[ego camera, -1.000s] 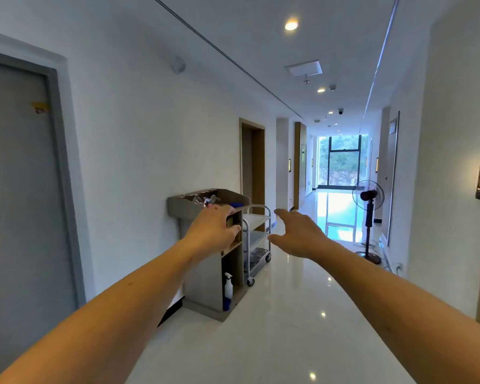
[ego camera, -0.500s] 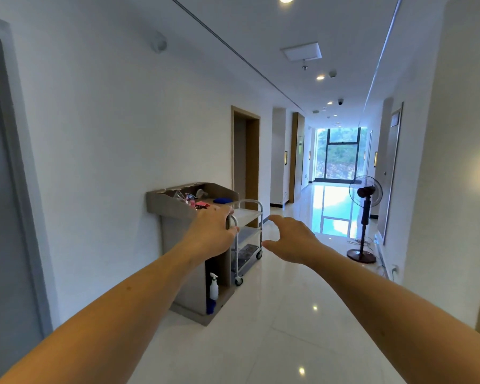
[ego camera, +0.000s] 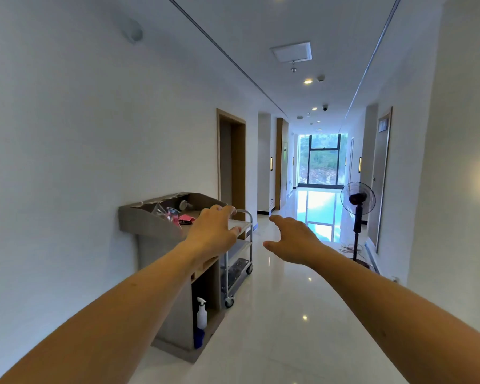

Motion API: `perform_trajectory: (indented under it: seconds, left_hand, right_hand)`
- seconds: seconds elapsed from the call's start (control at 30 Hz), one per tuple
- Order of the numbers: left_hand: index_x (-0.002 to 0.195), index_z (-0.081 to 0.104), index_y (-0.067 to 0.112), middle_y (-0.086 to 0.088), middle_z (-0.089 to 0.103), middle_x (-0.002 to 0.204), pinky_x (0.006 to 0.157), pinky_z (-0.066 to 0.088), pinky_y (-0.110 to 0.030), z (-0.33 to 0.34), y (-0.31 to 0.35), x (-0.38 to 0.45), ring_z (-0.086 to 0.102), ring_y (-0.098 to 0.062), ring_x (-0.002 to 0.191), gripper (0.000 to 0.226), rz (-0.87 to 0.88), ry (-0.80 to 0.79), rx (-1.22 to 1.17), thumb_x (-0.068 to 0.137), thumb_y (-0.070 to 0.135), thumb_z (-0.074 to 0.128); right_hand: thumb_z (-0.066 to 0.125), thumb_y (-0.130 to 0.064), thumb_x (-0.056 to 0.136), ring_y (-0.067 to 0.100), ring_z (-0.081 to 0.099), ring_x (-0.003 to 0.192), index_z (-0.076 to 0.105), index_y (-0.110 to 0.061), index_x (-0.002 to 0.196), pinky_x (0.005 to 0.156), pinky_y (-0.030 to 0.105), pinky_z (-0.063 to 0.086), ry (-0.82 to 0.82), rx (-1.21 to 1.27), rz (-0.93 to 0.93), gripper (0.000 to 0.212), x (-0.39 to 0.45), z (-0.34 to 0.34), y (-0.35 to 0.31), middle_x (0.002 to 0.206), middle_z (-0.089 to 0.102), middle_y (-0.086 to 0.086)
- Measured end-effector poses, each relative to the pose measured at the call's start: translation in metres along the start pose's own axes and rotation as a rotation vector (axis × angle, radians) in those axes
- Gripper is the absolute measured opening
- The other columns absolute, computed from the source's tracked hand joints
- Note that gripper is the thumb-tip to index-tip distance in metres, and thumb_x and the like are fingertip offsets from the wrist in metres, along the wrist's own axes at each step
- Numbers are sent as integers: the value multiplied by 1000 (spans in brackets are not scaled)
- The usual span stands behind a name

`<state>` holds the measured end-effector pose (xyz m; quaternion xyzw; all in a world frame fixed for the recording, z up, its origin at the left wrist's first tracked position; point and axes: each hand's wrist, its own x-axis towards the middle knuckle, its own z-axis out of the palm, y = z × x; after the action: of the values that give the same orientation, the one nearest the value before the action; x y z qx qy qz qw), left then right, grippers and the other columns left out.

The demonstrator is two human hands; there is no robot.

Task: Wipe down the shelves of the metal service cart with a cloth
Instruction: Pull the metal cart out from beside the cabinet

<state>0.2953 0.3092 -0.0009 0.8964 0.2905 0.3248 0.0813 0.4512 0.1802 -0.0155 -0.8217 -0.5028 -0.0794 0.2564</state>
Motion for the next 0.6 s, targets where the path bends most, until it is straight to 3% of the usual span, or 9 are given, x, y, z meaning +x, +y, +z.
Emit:
perform_trajectory:
  seconds: [0.17, 0.6]
  left_hand:
    - [139, 46, 28, -2, 52, 138, 99, 46, -43, 16, -52, 69, 49, -25, 122, 52, 17, -27, 18, 92, 45, 60]
    - [142, 44, 26, -4, 50, 140, 102, 46, -43, 97, -131, 178, 47, -25, 124, 54, -46, -89, 38, 93, 42, 61]
  right_hand:
    - [67, -47, 92, 30, 45, 136, 33, -28, 152, 107, 46, 41, 7, -10, 32, 72, 71, 30, -7, 155, 42, 3]
    - [67, -48, 91, 29, 51, 126, 37, -30, 149, 97, 41, 46, -29, -1, 7, 68, 221, 121, 31, 146, 50, 4]
